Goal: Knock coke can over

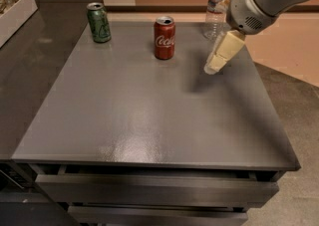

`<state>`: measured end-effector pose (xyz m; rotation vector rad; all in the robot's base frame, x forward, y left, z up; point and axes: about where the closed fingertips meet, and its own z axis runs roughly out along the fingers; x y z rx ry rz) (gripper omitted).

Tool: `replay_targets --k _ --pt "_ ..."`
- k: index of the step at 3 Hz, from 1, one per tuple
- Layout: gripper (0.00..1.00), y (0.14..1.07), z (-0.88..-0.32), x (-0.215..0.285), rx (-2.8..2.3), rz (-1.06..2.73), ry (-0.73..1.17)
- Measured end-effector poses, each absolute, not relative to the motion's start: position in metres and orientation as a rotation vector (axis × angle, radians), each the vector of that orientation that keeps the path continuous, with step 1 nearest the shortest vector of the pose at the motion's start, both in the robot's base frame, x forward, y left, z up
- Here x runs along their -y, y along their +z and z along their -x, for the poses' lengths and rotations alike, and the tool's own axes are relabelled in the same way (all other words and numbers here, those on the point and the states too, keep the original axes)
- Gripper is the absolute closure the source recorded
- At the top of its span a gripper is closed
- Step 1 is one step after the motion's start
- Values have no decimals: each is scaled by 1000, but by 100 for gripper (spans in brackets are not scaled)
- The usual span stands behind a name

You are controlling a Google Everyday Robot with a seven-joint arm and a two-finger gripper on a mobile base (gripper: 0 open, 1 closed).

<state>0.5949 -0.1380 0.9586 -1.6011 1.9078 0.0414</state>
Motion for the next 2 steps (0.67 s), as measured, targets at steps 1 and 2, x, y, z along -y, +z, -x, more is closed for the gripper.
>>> replay_targets --k 1,2 --pt "0 950 -630 122 -1894 1550 75" --pt "0 941 -665 106 -1896 1489 144"
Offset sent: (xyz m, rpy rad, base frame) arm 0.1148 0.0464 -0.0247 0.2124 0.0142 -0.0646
